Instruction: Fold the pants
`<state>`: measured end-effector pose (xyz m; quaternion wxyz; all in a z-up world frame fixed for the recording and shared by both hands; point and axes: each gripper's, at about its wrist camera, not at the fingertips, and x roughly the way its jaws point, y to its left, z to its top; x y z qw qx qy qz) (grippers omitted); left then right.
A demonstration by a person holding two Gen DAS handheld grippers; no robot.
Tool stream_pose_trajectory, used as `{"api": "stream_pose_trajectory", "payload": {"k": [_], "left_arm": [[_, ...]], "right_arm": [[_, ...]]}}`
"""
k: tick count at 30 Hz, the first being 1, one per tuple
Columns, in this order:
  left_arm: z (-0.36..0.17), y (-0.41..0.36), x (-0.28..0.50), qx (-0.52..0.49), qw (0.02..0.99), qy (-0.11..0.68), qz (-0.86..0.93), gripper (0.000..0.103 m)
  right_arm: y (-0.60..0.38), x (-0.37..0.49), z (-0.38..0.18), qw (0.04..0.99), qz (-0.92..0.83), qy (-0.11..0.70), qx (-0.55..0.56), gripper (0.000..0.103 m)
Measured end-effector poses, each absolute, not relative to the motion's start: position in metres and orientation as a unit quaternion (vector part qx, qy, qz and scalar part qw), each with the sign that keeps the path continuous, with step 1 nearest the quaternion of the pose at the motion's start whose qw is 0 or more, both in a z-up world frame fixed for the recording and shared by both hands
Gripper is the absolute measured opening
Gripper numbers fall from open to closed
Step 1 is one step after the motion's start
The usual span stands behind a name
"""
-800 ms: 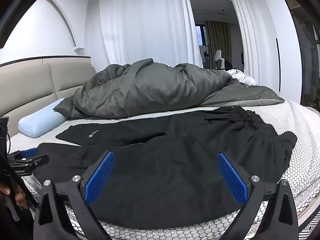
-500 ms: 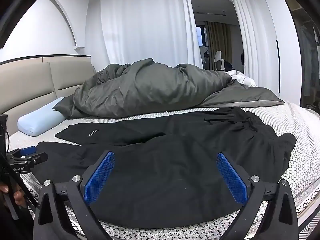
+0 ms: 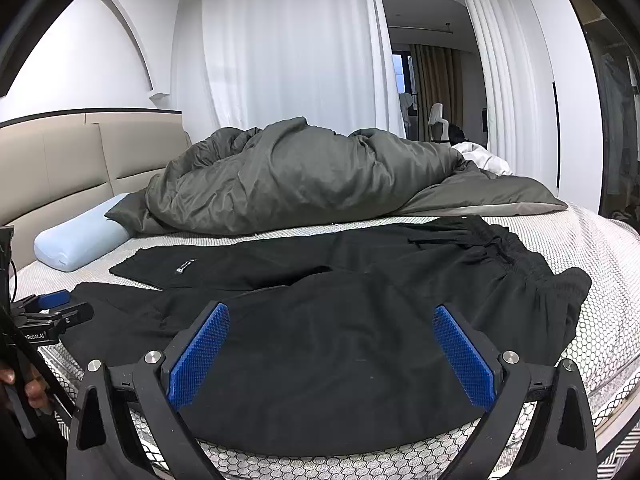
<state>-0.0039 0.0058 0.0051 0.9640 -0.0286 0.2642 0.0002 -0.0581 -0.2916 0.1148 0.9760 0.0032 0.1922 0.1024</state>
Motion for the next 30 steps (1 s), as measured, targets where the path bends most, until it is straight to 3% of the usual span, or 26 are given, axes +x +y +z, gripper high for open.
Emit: {"api": "stream_pose_trajectory", "payload": {"k": [30], "left_arm": [[0.0064,0.0108,-0.0048,-0.03,0.964,0.266,0.002,0.102]], "right_arm": [[-0.2925,-0.0579,0.1148,0.976,0.101,0.191,0.003,0.103]]}}
